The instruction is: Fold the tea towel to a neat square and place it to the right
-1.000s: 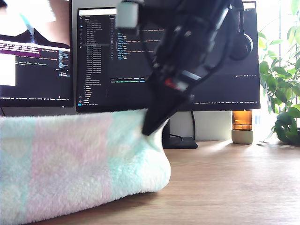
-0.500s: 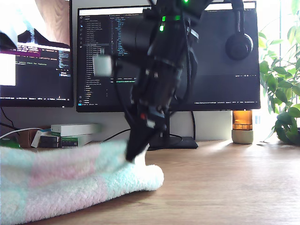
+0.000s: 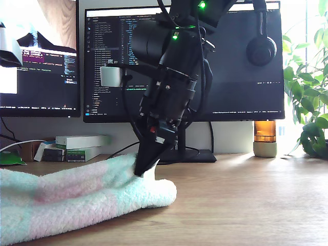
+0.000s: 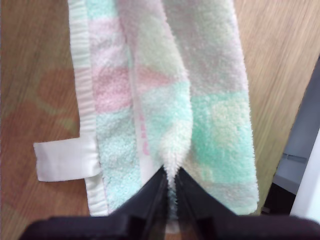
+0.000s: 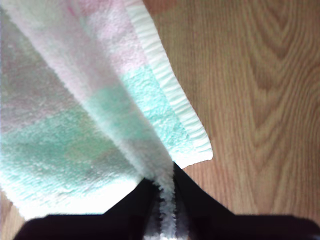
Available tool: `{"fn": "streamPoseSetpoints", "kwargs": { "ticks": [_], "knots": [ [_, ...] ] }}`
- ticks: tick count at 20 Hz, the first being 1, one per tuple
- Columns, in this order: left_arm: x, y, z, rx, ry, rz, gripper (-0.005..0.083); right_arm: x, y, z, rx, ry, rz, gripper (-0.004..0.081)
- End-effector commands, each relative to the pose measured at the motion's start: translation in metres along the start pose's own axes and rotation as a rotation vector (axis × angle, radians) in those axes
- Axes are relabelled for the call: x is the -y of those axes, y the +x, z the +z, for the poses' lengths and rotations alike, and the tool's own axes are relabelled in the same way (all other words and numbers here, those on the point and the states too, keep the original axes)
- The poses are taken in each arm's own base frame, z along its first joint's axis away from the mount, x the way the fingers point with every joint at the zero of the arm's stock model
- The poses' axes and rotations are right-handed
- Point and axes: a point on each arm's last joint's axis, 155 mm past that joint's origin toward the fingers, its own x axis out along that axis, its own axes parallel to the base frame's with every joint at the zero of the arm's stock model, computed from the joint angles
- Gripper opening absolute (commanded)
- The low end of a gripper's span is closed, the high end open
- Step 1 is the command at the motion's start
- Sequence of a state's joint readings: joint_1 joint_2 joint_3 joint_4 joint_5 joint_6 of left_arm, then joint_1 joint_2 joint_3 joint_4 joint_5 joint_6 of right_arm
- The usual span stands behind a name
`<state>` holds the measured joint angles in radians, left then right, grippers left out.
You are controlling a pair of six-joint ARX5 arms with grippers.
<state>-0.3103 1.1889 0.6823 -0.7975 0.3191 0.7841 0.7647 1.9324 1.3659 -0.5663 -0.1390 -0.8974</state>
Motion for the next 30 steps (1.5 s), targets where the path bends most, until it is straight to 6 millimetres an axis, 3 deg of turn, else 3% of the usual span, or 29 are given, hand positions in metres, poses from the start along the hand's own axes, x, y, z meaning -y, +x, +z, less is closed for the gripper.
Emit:
{"fn": "streamPoseSetpoints", "kwargs": {
  "ticks": [1,6,18,25,27,30],
  "knots": [
    [0.003,0.006,-0.008,-0.022,-0.019,-0.019,0.0009,-0.003,0.007,-0.003,-0.01,0.013,0.013,0.0028],
    [-0.005,0.006,-0.015,-0.056,-0.023,0.023,0.0121,-0.003,0.007,-0.002,-0.002,0.015,0.017,0.0216],
    [-0.045,-0.002,-0.03,-0.125,-0.072,0.203,0.0179,0.017,0.006,0.013,0.058,0.086,-0.063,0.023],
    [-0.06,-0.019,-0.019,-0.057,-0.126,0.308,0.0163,0.027,-0.002,0.021,0.074,0.154,-0.08,0.0226],
    [-0.061,-0.027,-0.011,-0.008,-0.173,0.332,0.0117,0.034,-0.012,0.028,0.083,0.193,-0.085,0.0172],
    [-0.054,-0.038,0.002,0.075,-0.183,0.326,-0.0022,0.043,-0.029,0.039,0.092,0.23,-0.09,-0.0021]
  ]
}}
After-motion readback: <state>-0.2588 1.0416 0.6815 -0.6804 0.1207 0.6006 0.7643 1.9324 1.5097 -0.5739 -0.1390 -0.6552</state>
